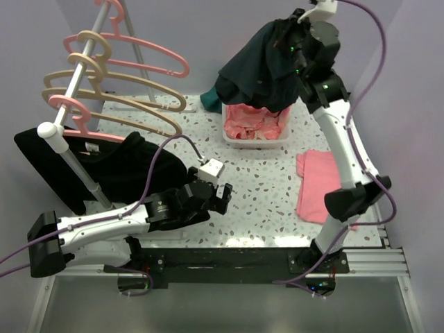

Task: Place the shorts on the hanger

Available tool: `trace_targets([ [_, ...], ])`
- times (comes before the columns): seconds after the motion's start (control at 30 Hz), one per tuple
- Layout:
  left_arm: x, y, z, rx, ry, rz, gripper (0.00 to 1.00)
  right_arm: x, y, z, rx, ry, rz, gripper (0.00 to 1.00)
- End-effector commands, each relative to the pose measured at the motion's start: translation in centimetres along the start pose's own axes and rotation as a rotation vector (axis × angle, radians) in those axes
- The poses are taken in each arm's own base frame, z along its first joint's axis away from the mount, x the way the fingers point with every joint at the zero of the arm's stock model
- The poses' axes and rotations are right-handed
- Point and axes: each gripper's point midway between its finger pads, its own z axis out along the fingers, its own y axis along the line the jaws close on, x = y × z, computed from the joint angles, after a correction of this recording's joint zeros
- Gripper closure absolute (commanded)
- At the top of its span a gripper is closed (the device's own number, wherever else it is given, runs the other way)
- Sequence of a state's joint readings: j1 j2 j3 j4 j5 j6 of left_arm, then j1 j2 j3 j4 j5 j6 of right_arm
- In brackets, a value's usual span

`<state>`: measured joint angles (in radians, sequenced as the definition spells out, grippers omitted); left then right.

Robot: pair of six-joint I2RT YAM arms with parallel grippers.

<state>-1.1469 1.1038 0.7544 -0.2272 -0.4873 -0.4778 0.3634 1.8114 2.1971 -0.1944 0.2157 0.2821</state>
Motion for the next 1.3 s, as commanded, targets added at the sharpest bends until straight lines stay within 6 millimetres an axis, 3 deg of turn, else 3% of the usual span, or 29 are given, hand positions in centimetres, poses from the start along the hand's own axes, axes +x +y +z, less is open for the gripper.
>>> trace_targets([
  [0.0,-4.8,-1.4,-1.4,0.053,-0.114,-0.01,0.01,-6.7,0.2,-5.3,0.003,-0.107,-0.015,1.0],
  [0.03,-5.3,-1.6,-1.6,0.061,-0.122,-0.004,0.01,-6.8,-0.1,-6.0,0.015,-0.103,-0.024,1.0],
  [0.07,-5.6,-1.6,-1.8,0.066,-0.128,-0.005,0.01,-9.3,-0.2,-8.3,0.02,-0.149,-0.013,1.0],
  [0.17,-6.4,-2.0,-2.4,0.093,-0.143,-0.004,0.01,-10.4,-0.5,-11.0,0.034,-0.15,-0.019,1.0],
  [0.2,-6.6,-2.2,-2.5,0.104,-0.146,-0.006,0.01,-11.7,-0.1,-12.9,0.026,-0.172,-0.01,1.0],
  [0.3,-7.0,-2.9,-3.2,0.155,-0.154,-0.003,0.01,-10.8,0.9,-14.9,0.01,-0.131,-0.007,1.0],
  [0.4,-7.3,-3.7,-3.6,0.21,-0.161,0.0,0.02,-6.4,2.6,-14.8,0.014,-0.031,-0.041,1.0],
  [0.43,-6.9,-4.1,-3.5,0.23,-0.15,0.012,0.03,-2.7,2.7,-13.6,0.024,0.041,-0.053,1.0],
  [0.5,-6.7,-4.5,-3.4,0.253,-0.146,0.015,0.03,1.9,2.7,-12.1,0.029,0.133,-0.06,1.0],
  [0.53,-6.0,-5.1,-3.1,0.274,-0.12,0.024,0.05,7.1,2.5,-10.4,0.043,0.245,-0.095,1.0],
  [0.6,-5.5,-5.9,-2.8,0.302,-0.101,0.031,0.07,12.1,1.7,-9.2,0.07,0.369,-0.142,0.79],
  [0.63,-4.8,-6.5,-2.3,0.312,-0.078,0.037,0.08,15.5,0.9,-9.4,0.096,0.491,-0.174,0.59],
  [0.7,-3.9,-7.5,-2.0,0.324,-0.062,0.048,0.1,17.0,-0.1,-10.4,0.117,0.549,-0.184,0.41],
  [0.73,-3.2,-7.7,-1.4,0.312,-0.044,0.051,0.12,19.5,-1.1,-11.2,0.13,0.578,-0.186,0.26],
  [0.77,-3.1,-8.2,-1.1,0.315,-0.046,0.05,0.12,17.3,-1.3,-12.5,0.121,0.524,-0.154,0.18],
  [0.83,-1.8,-9.1,-0.1,0.31,-0.012,0.056,0.16,18.7,-2.9,-14.3,0.146,0.536,-0.13,0.08],
  [0.9,-1.2,-10.1,0.5,0.308,-0.013,0.054,0.19,17.6,-4.3,-16.2,0.185,0.512,-0.126,0.08],
  [0.93,-0.4,-10.1,1.4,0.276,0.002,0.051,0.21,19.5,-5.8,-17.6,0.226,0.556,-0.144,0.08],
  [0.97,-0.2,-10.3,1.9,0.264,0.0,0.049,0.23,18.4,-7.0,-18.6,0.265,0.527,-0.139,0.08],
  [1.0,0.3,-10.6,2.3,0.25,0.004,0.051,0.25,18.7,-8.0,-19.4,0.287,0.53,-0.138,0.08],
  [1.03,1.0,-10.3,3.5,0.197,0.015,0.068,0.25,20.7,-9.5,-20.7,0.324,0.564,-0.134,0.08],
  [1.07,1.4,-10.3,4.1,0.172,0.02,0.077,0.26,20.8,-11.3,-21.4,0.365,0.562,-0.118,0.08],
  [1.1,1.0,-10.7,4.5,0.156,0.01,0.072,0.26,20.4,-11.8,-22.3,0.363,0.545,-0.083,0.08],
  [1.13,2.0,-10.1,5.7,0.097,0.021,0.09,0.22,22.2,-13.0,-23.6,0.386,0.574,-0.06,0.09],
  [1.2,1.4,-10.2,6.7,0.054,0.002,0.1,0.19,23.4,-15.0,-25.3,0.438,0.571,-0.033,0.09],
  [1.27,1.7,-10.9,8.2,0.042,-0.004,0.101,0.18,24.1,-15.7,-26.4,0.465,0.58,-0.028,0.09],
])
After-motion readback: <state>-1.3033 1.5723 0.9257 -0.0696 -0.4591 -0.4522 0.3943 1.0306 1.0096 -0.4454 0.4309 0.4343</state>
